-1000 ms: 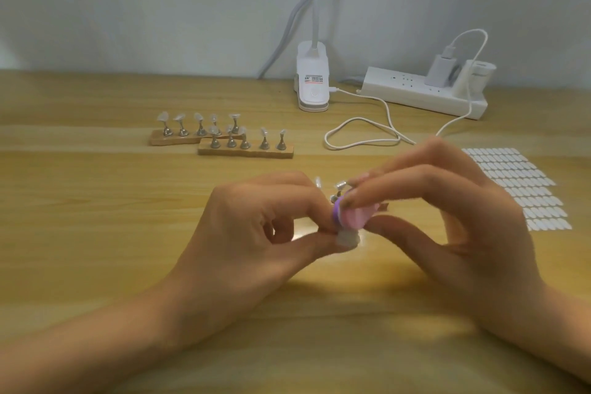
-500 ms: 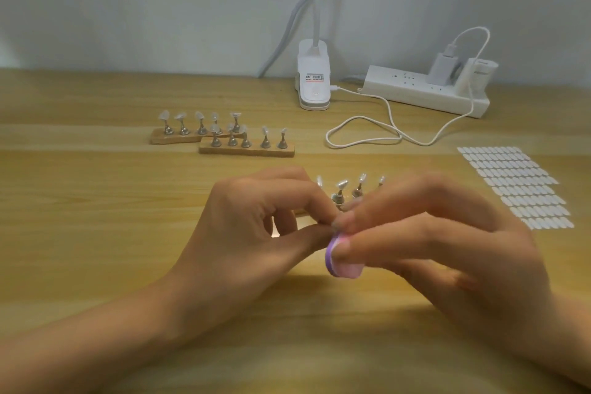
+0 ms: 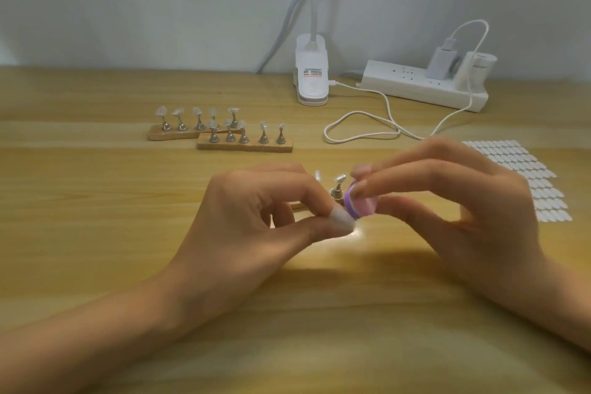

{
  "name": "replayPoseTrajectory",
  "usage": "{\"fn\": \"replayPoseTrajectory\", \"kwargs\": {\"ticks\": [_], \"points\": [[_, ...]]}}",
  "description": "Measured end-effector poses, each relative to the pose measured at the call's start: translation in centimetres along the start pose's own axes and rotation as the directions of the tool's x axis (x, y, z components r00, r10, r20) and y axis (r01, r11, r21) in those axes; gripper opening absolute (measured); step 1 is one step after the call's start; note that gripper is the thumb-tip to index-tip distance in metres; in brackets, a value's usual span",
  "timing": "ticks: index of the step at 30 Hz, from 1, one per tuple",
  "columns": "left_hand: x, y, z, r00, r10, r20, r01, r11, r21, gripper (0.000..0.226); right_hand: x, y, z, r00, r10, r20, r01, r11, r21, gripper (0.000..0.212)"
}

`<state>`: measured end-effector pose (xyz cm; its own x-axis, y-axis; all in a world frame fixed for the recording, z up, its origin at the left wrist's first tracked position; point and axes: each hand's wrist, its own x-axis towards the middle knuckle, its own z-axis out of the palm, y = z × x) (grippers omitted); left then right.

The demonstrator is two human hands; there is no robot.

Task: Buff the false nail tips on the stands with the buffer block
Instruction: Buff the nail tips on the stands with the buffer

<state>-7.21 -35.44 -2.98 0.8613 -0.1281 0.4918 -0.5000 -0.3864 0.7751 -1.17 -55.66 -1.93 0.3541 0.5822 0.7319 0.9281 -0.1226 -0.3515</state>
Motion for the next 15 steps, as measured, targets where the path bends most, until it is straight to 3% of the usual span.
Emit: {"fn": "replayPoseTrajectory", "kwargs": {"ticks": [3, 8, 13, 15], "points": [[-0.2, 0.4, 0.2, 0.998, 0.059, 0.029, -0.06, 0.997, 0.041, 0.009, -0.1, 0.5, -0.2, 1.0, 0.003, 0.008, -0.003, 0.998, 0.055, 0.015], [0.0, 0.1, -0.1, 1.0, 0.008, 0.014, -0.007, 0.999, -0.04, 0.012, 0.0, 0.6, -0.3, 1.0, 0.028, -0.006, -0.027, 0.998, 0.06, 0.02], [0.0, 0.0, 0.0, 1.0, 0.003, 0.015, -0.002, 1.0, -0.022, 0.009, 0.5, -0.4, -0.3, 0.998, 0.018, 0.064, -0.021, 0.999, 0.047, 0.016], [0.0, 0.2, 0.1, 1.0, -0.001, 0.026, 0.001, 1.0, -0.023, 0.008, 0.9, -0.3, -0.1, 0.983, 0.054, 0.175, -0.065, 0.996, 0.062, 0.015]]}}
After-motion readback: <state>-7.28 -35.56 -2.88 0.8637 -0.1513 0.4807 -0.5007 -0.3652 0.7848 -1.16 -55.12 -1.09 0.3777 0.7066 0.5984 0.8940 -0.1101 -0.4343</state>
